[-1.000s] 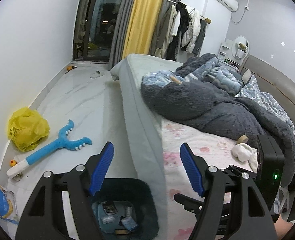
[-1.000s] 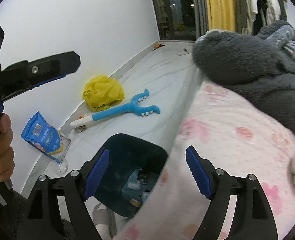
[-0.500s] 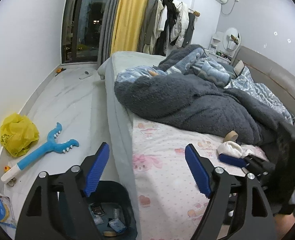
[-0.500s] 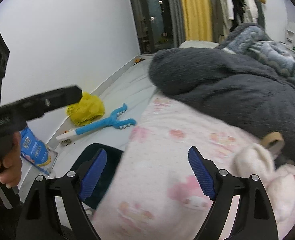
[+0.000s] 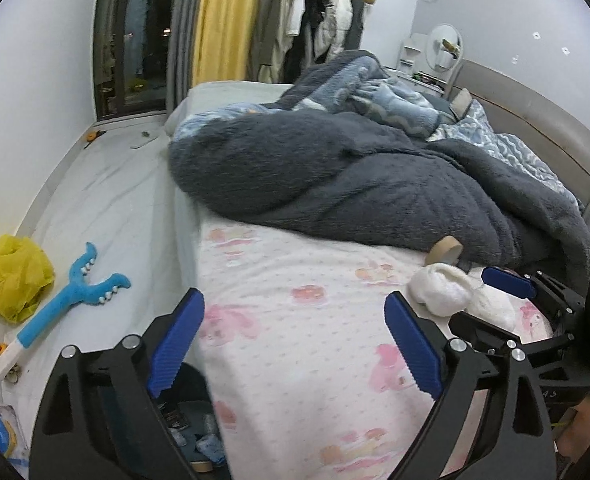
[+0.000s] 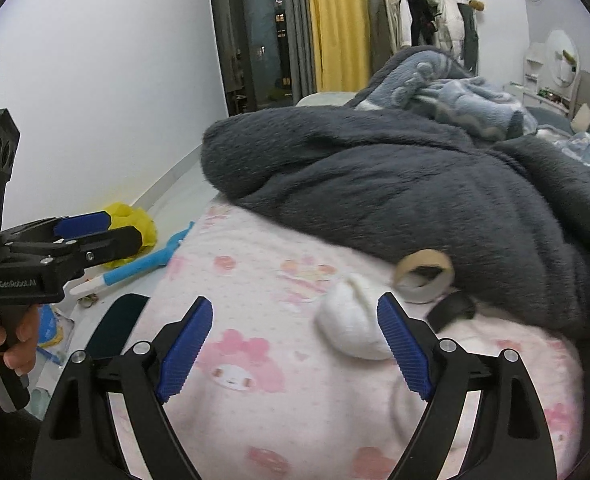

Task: Collect trash
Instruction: 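Grasp a white sock with the right gripper while the left gripper grasps the other sock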

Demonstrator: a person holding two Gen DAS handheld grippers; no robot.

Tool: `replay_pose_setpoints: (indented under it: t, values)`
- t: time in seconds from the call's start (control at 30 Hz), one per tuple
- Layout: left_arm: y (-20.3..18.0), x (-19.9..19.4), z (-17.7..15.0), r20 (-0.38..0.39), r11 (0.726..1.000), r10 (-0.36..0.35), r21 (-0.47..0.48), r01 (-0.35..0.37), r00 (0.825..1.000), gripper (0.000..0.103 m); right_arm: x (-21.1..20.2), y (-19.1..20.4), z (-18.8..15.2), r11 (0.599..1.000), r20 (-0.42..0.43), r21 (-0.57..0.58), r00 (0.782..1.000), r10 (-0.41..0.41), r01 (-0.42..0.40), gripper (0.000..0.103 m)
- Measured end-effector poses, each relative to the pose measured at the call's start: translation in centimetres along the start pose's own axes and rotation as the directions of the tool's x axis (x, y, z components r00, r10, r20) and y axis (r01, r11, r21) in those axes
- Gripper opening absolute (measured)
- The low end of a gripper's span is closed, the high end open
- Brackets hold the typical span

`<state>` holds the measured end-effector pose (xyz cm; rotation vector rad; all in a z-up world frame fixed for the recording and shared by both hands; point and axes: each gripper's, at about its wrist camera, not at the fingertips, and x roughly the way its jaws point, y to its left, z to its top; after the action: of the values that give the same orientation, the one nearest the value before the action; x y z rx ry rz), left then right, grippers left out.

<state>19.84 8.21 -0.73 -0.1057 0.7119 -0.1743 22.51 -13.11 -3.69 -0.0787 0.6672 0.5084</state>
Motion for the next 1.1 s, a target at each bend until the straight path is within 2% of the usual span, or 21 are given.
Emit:
replay_pose_setpoints:
  t: [0.47,0.8,0.9,0.93,1.03,1.1]
  values:
    - [-6.2,3.7,1.2,-0.024,0.991,-0.116,0.068,0.117,0.993,0.097,0.0,-6.8,-1.8,0.998,-0.042,0.039,0.998,-0.041,0.042,0.088]
    - [-10.1,6.6,1.2,-0.062,0.976,-0.171,0.125,0.177,0.983,0.098,1.3,-9.8,-3.3,0.997,-0.13,0.075,0.991,0.028,-0.018,0.088]
    - [-10.9,7.6,1.0,-0.091,0.972,-0.181,0.136,0.192,0.979,0.098,1.4,-9.8,-3.7,0.999,-0.16,0.043,0.987,0.02,-0.013,0.088]
    - [-11.2,7.9,0.9,-0.099,0.97,-0.183,0.141,0.196,0.978,0.098,1.5,-9.9,-3.8,0.999,-0.167,0.039,0.986,0.025,-0.018,0.087]
    - [-12.0,8.8,0.7,-0.121,0.966,-0.197,0.144,0.214,0.973,0.098,1.8,-10.6,-4.1,0.996,-0.191,0.074,0.98,0.059,-0.045,0.067]
    - [-12.3,9.3,0.6,-0.128,0.965,-0.199,0.147,0.217,0.972,0.098,1.9,-11.2,-4.2,0.995,-0.201,0.087,0.977,0.067,-0.05,0.062]
